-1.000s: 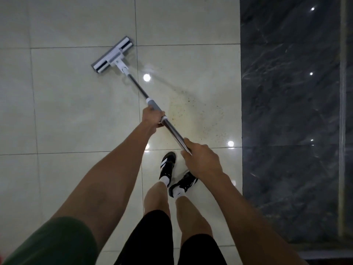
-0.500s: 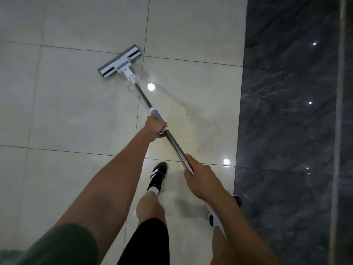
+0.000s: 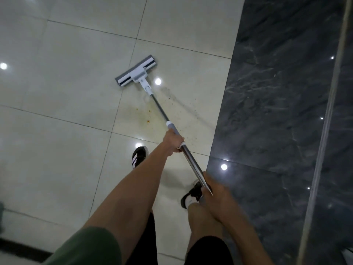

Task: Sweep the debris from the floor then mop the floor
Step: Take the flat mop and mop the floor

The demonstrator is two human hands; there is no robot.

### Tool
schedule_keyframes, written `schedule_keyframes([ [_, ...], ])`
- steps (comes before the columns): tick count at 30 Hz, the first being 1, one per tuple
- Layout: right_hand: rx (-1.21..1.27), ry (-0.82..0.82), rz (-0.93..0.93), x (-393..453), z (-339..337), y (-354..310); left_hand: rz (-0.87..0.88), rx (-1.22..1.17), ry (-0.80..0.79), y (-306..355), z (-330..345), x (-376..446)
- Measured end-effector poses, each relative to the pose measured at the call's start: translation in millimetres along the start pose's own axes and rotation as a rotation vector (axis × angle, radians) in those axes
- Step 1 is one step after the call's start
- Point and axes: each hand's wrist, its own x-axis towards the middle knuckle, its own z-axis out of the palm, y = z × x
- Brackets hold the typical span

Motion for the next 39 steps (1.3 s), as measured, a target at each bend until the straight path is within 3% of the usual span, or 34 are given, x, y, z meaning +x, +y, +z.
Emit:
schedule_keyframes([
  [5, 0.035, -0.009, -0.046, -25.4, -13.0, 13.1, 0.018, -0.104, 0.046, -12.8, 21.3, -34.1],
  [14, -0.059, 0.023, -0.084, -3.5, -19.0, -11.2, 0.034, -0.146, 0.103, 3.8, 10.9, -17.3],
  [25, -0.160, 0.078, -0.119, 70.0, -3.8, -93.7, 0.043, -0.313, 0.133, 63.4, -60.7, 38.4],
  [32, -0.151, 0.058, -0.070, 68.7, 16.5, -99.8, 0.066, -0.216, 0.088, 52.4, -75.4, 45.3],
  [39, -0.197, 0.049, -0.119, 54.3, 5.6, -78.8, 0.133, -0.068, 0.160, 45.0, -58.0, 29.2],
])
